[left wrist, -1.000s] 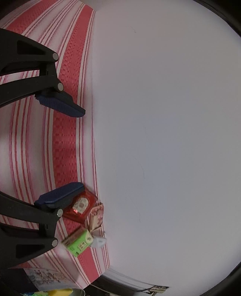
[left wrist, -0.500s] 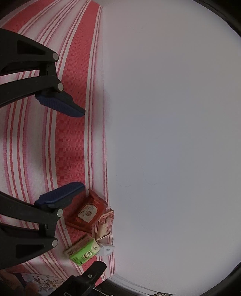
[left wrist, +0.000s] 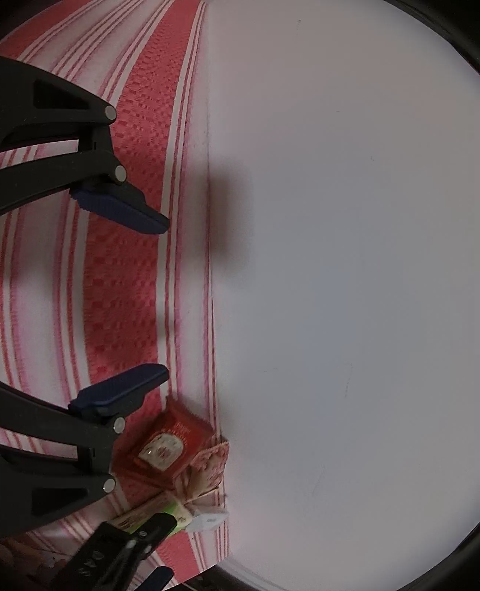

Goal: Organize objects
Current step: 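Move both grippers back to the remaining items and grasp the green tissue pack with the right gripper, then grasp the red snack packet with the left gripper while the right gripper lifts the tissue pack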

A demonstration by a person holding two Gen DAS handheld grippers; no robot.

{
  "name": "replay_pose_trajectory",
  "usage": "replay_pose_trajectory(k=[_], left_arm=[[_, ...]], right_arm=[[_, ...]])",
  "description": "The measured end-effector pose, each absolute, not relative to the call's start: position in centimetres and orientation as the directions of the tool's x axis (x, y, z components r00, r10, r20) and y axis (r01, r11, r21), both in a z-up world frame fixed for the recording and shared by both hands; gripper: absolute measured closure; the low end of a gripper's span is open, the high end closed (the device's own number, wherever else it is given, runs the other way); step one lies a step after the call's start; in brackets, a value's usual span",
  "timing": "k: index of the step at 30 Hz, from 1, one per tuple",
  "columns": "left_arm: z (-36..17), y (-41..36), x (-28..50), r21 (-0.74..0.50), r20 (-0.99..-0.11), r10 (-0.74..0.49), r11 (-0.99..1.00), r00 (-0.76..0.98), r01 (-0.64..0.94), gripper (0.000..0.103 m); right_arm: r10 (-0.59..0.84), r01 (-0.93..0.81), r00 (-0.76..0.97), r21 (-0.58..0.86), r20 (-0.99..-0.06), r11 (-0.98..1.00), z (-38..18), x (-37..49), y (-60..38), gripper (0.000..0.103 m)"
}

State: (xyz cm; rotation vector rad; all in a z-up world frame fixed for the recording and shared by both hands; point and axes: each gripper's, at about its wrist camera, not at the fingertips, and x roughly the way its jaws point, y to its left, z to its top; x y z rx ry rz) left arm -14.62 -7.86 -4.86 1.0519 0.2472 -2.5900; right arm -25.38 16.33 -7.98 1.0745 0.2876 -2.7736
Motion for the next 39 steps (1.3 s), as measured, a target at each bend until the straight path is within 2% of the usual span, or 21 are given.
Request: replay_pose_trajectory(k=[3, 8, 10, 12, 16, 18, 19, 20, 23, 29, 34, 39], left_arm=[[-5.0, -8.1, -14.7, -0.049, -0.709, -0.230, -0.927, -0.667, 0.371, 0.028], [-5.0, -7.7, -14.5, -0.036, -0.708, -0.235, -0.930, -0.666, 0.366, 0.028], [-5.1, -7.7, -14.8, -0.030, -0.708, -0.238, -0.931, -0.665, 0.365, 0.028], [-5.1, -7.6, -14.7, -0.030, -0.709, -0.238, -0.930, -0.664, 0.366, 0.029], [-5.1, -7.5, -14.6, -0.029, -0.712, -0.238, -0.930, -0.661, 0.366, 0.029], [-5.1, -7.4, -14.7, -0.028, -0.711, -0.239, -0.930, -0.661, 0.366, 0.028], [-4.8, -7.5, -14.5, -0.029, -0.711, -0.238, -0.930, -0.662, 0.366, 0.028], [-4.8, -7.5, -14.5, -0.030, -0.710, -0.237, -0.930, -0.663, 0.365, 0.028], [-4.8, -7.6, -14.4, -0.036, -0.711, -0.232, -0.931, -0.664, 0.364, 0.028], [-4.9, -7.9, -14.2, -0.050, -0.711, -0.219, -0.932, -0.668, 0.358, 0.028], [-5.0, -8.3, -14.4, -0.084, -0.710, -0.182, -0.937, -0.681, 0.338, 0.028], [-4.8, -7.0, -14.5, -0.105, -0.697, -0.110, -0.962, -0.708, 0.253, 0.028]], right_arm=[[-0.020, 0.221, -0.770, -0.237, -0.638, -0.946, -7.5, -24.6, 15.0, 0.008], [-0.061, 0.254, -0.677, -0.155, -0.733, -0.955, -9.4, -26.1, 15.4, 0.008], [-0.054, 0.252, -0.648, -0.147, -0.759, -0.956, -10.2, -26.7, 15.6, 0.013], [-0.099, 0.257, -0.597, -0.074, -0.796, -0.964, -10.9, -27.4, 16.2, 0.015], [-0.128, 0.252, -0.577, -0.026, -0.807, -0.967, -11.1, -27.8, 16.8, 0.015], [-0.139, 0.265, -0.582, -0.025, -0.801, -0.964, -10.9, -27.5, 16.7, 0.025], [-0.146, 0.272, -0.588, -0.025, -0.796, -0.962, -10.7, -27.3, 16.6, 0.043], [-0.154, 0.281, -0.585, -0.021, -0.796, -0.959, -10.6, -27.1, 16.5, 0.049], [-0.168, 0.283, -0.590, -0.006, -0.790, -0.959, -10.3, -26.8, 16.5, 0.051], [-0.253, 0.299, -0.626, 0.073, -0.737, -0.952, -7.7, -24.6, 17.1, 0.053], [-0.312, 0.328, -0.693, 0.101, -0.649, -0.939, -4.7, -21.4, 18.1, 0.053], [-0.365, 0.361, -0.752, 0.120, -0.550, -0.925, -1.8, -16.5, 20.3, 0.053]])
